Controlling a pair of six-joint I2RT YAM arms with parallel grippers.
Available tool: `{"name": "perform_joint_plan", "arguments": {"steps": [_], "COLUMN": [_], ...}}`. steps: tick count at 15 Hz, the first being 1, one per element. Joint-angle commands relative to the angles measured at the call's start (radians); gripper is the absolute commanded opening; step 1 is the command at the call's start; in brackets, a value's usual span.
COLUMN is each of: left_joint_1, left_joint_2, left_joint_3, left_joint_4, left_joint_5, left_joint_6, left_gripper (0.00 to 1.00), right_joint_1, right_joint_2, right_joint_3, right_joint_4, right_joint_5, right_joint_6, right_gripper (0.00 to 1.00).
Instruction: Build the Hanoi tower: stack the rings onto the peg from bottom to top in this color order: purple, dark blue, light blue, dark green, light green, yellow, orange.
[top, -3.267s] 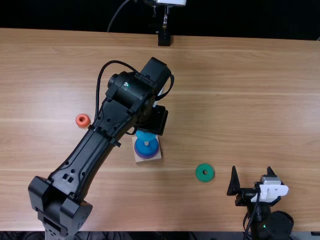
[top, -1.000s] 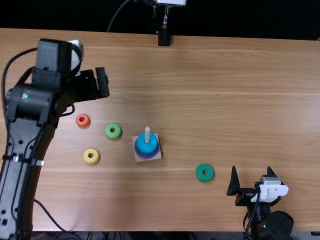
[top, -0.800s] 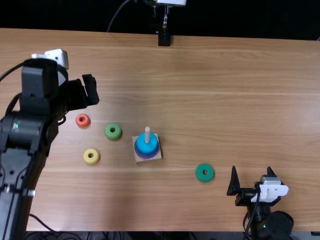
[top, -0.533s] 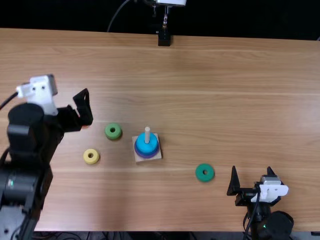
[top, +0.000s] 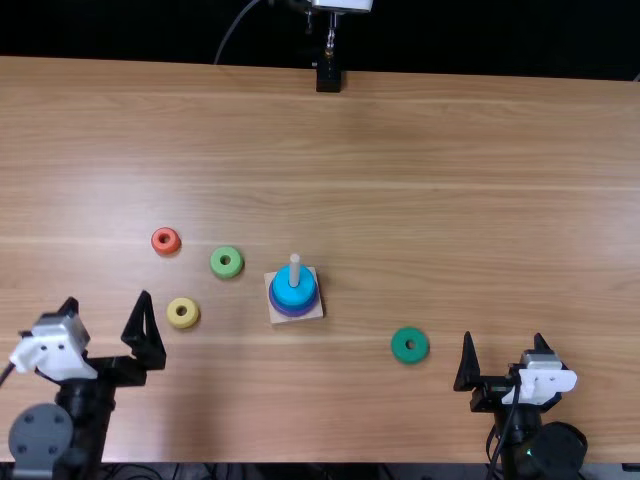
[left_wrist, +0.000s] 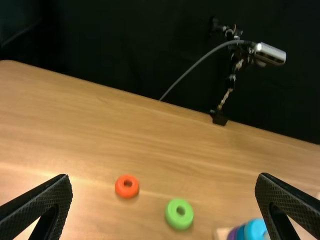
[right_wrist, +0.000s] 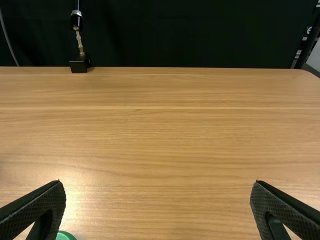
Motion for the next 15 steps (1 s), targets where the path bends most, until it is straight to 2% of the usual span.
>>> {"name": "perform_joint_plan", "arguments": {"steps": [1,3,4,9,10,12,13,14,15], "left_joint_1": [-0.001,-0.001,-0.001,-0.001,0.000,0.003,0.005,0.010,0.010], "left_joint_2": [-0.102,-0.211,-0.246,-0.315,-0.315,-0.315,-0.315,-0.315,-0.315], "left_joint_3": [-0.092,-0.195,-0.238,-0.353,-0.365,-0.371,-0.376,-0.390,-0.411], "left_joint_4": [0.001,-0.008,-0.008,-0.008,-0.008,-0.010,-0.010,-0.008,-0.008], "left_joint_5": [-0.006,-0.051,-0.058,-0.045,-0.043,-0.040,-0.019,0.003,0.010], "left_joint_6": [0.013,0.013,0.013,0.019,0.063,0.186,0.239,0.263,0.260], "left_gripper": [1.00,1.00,1.00,1.00,1.00,1.00,1.00,1.00,1.00], "right_joint_1": [-0.013,-0.013,-0.013,-0.014,-0.013,-0.013,-0.013,-0.013,-0.013], "right_joint_2": [-0.012,-0.012,-0.012,-0.012,-0.012,-0.012,-0.012,-0.012,-0.012], "right_joint_3": [-0.063,-0.063,-0.063,-0.063,-0.063,-0.063,-0.063,-0.063,-0.063], "right_joint_4": [-0.068,-0.068,-0.068,-0.068,-0.068,-0.068,-0.068,-0.068,-0.068], "right_joint_5": [-0.002,-0.002,-0.002,-0.002,-0.002,-0.002,-0.002,-0.002,-0.002], "right_joint_6": [-0.002,-0.002,-0.002,-0.002,-0.002,-0.002,-0.002,-0.002,-0.002], "right_gripper": [1.00,1.00,1.00,1.00,1.00,1.00,1.00,1.00,1.00]}}
